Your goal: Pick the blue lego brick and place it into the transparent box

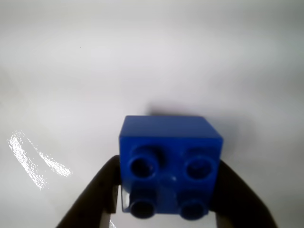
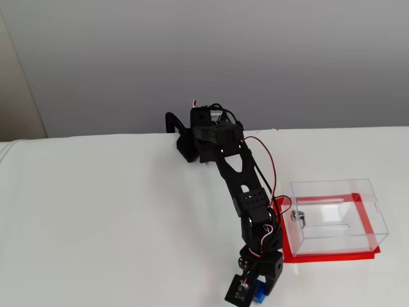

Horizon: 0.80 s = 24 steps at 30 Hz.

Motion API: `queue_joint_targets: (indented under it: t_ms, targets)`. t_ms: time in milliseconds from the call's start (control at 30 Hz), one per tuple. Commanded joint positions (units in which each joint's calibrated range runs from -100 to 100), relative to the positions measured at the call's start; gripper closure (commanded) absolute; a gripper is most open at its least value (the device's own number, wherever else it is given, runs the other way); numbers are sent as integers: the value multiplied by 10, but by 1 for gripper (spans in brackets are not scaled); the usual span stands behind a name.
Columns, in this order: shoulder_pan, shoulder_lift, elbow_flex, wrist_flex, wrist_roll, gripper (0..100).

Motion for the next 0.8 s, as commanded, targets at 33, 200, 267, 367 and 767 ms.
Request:
queue_joint_targets:
  t_ms: [33,200,267,367,767]
  targets:
    - [5,-8,-22,2,-3,82]
    - [5,-10,-24,-2,2,82]
    - [5,-18,-24,-6,6,82]
    - [4,-20,-49,-7,27,82]
    - [-7,-133,-98,-3,109,82]
